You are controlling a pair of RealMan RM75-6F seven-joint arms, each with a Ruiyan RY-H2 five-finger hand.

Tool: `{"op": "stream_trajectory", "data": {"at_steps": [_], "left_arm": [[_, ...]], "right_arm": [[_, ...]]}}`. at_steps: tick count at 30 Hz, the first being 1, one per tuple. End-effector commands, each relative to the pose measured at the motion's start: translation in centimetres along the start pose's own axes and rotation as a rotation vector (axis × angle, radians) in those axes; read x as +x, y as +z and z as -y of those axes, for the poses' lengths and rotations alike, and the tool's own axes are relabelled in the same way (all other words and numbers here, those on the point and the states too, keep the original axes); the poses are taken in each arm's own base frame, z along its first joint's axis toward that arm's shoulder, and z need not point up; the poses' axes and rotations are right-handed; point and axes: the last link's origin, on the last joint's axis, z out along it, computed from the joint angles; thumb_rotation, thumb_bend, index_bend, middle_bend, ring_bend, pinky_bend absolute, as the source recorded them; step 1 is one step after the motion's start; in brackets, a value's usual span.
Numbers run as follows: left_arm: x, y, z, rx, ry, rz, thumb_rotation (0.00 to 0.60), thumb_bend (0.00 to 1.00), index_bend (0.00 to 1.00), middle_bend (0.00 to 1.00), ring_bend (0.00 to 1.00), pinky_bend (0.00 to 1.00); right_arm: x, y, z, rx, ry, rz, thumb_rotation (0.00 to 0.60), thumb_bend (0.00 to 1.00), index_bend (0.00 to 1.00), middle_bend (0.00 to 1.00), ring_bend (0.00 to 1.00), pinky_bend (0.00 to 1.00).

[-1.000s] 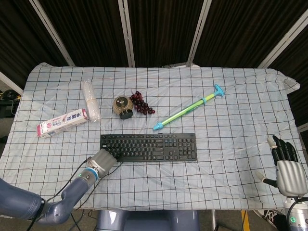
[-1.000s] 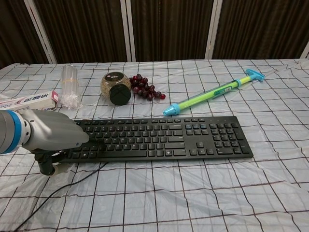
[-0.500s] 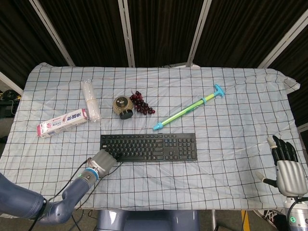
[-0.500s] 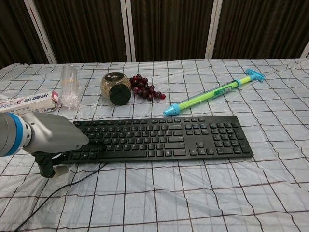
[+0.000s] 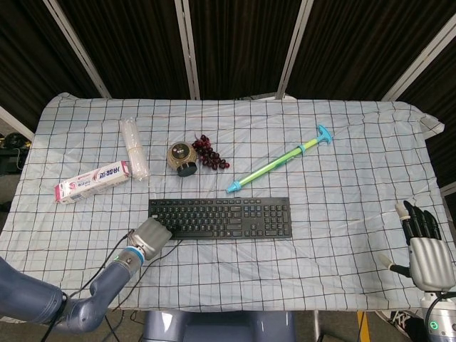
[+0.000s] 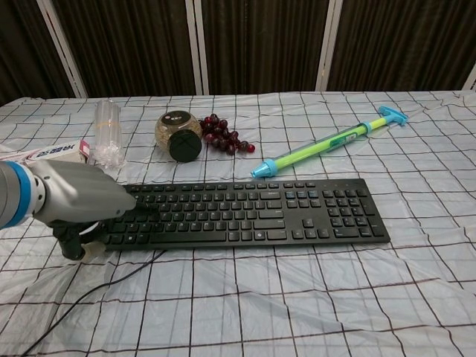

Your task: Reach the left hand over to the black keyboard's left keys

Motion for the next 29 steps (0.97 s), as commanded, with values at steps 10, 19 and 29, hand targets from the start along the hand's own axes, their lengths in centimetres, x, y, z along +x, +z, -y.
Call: {"op": "stream_trajectory", "data": {"at_steps": [10, 19, 29], "left_arm": [[-0.8, -6.6, 6.1, 0.195, -0.272, -0.374, 0.600, 0.34, 0.00, 0.00, 0.01, 0.04], [-8.1, -13.6, 10.0, 0.391, -0.382, -0.512, 0.600, 0.09, 0.00, 0.00, 0.00, 0.00], [-12.9, -18.2, 12.4, 0.516, -0.492, -0.637, 0.600, 0.04, 0.00, 0.00, 0.00, 0.00]], "right_arm": [[-0.1, 0.0, 0.1, 0.005, -0.010, 0.003, 0.600, 0.08, 0.02, 0.00, 0.00, 0.00], [-0.2, -0.2, 0.3, 0.009, -0.026, 0.004, 0.600, 0.08, 0.02, 0.00, 0.00, 0.00], [-0.3, -0.3, 0.4, 0.022, -0.040, 0.013, 0.600, 0.08, 0.02, 0.00, 0.00, 0.00]]}}
